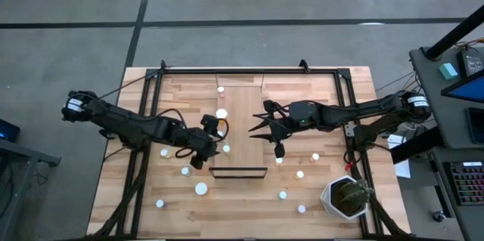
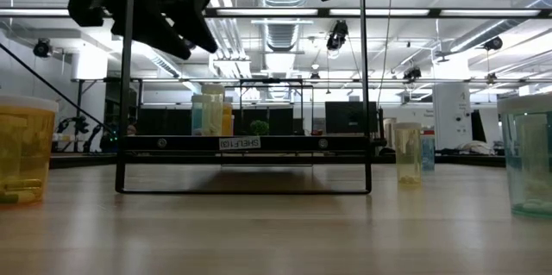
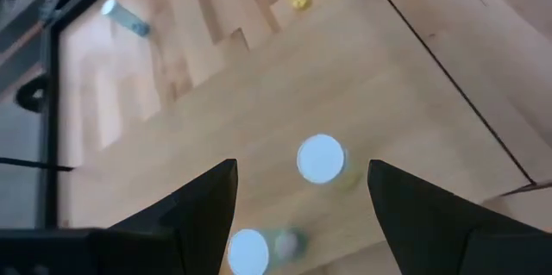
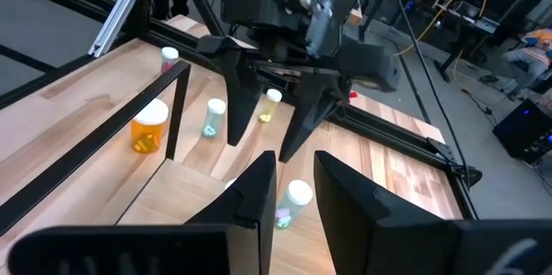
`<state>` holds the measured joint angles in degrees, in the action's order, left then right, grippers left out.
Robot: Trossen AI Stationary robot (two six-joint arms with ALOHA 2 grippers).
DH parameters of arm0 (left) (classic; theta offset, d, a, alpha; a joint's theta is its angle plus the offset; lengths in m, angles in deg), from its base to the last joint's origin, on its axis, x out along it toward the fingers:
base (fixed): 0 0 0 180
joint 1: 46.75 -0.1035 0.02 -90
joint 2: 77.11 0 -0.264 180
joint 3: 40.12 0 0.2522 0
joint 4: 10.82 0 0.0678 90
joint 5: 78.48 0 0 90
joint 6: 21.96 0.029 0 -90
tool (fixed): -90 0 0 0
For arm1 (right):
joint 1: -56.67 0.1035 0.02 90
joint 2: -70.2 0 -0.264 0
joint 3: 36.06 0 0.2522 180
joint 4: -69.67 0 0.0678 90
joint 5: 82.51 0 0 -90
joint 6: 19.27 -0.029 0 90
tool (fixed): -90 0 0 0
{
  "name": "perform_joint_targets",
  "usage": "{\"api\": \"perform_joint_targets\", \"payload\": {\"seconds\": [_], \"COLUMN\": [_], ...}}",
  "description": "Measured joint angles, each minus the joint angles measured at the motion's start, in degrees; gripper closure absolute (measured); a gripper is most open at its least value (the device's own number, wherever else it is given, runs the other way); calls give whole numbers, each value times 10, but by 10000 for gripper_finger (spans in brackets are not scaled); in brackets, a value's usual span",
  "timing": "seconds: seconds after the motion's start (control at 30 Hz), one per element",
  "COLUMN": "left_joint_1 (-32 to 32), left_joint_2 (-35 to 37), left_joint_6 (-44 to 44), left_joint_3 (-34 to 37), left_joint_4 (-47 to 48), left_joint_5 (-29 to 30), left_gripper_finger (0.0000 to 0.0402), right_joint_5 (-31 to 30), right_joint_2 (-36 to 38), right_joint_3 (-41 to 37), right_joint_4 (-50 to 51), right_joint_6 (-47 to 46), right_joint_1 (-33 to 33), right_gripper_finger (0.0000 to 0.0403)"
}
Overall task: Pick and place medicine bottles onto shelf by color
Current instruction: Put the yellow pill bottle on the shelf
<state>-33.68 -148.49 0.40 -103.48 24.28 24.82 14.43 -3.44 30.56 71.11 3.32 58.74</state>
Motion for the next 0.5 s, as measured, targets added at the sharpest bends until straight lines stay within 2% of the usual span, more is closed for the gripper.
{"api": "perform_joint_targets", "payload": {"seconds": [0.23,0.5], "left_joint_1": [-8,-21], "left_joint_2": [-2,-14], "left_joint_6": [9,49], "left_joint_3": [6,7], "left_joint_4": [-12,-29], "left_joint_5": [-67,-78], "left_gripper_finger": [158,158], "right_joint_5": [0,0], "right_joint_2": [0,0], "right_joint_3": [0,0], "right_joint_4": [0,0], "right_joint_6": [0,-1], "right_joint_1": [0,-4], "right_gripper_finger": [337,339]}}
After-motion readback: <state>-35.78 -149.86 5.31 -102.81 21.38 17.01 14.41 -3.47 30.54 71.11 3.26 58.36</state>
